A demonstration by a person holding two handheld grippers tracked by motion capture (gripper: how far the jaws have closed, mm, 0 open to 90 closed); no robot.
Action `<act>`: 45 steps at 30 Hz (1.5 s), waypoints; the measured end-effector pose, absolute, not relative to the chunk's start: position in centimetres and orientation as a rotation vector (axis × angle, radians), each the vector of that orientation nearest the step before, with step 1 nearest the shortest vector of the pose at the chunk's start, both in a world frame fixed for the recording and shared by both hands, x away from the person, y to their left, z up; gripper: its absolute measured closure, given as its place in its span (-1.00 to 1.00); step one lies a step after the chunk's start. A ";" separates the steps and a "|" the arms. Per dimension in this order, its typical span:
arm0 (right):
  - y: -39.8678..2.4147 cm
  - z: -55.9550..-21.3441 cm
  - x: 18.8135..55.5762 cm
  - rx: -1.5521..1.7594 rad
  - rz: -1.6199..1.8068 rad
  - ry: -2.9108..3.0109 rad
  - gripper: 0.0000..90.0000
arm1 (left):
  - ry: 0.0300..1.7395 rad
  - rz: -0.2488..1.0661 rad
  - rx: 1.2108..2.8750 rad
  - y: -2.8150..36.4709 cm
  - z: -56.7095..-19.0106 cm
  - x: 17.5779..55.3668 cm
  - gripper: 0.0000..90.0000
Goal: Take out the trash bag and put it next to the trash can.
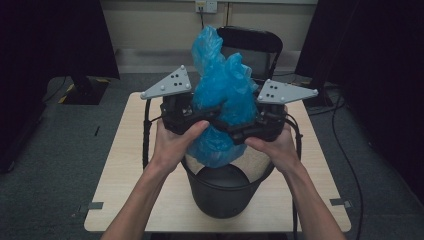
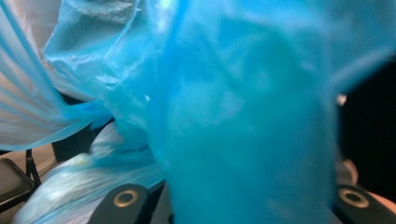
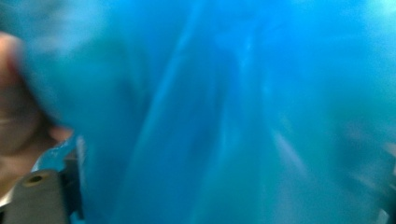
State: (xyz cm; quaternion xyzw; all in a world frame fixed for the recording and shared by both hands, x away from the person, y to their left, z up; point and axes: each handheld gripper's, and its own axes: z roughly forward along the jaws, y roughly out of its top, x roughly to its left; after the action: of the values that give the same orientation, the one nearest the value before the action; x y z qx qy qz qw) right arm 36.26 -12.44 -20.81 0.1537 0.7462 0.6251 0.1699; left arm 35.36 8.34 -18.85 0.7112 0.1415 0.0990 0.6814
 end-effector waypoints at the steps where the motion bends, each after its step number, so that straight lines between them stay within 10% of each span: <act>1: -12.3 -20.9 36.3 0.442 1.757 2.126 -0.56 | 0.316 0.213 1.591 8.3 -19.0 35.5 0.96; 9: -13.0 -21.9 37.1 0.459 1.828 2.147 0.65 | 0.286 0.174 1.588 7.6 -19.3 35.9 0.96; 13: -13.3 -21.7 37.3 0.466 1.853 2.157 0.92 | 0.293 0.176 1.578 7.3 -19.2 36.1 0.80; 21: -14.2 -21.6 37.9 0.521 1.889 2.133 0.98 | 0.374 0.294 1.584 8.0 -19.2 35.7 -0.02; 45: -16.8 -21.4 41.9 0.693 1.991 1.971 0.99 | 0.489 0.468 1.597 9.5 -19.4 36.0 -0.34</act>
State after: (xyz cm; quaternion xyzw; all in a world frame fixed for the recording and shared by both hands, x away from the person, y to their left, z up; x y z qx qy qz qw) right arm 41.91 -16.80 -21.36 0.2382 0.6773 0.6842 0.1276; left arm 35.99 9.48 -19.36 0.7020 0.2148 0.2059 0.6470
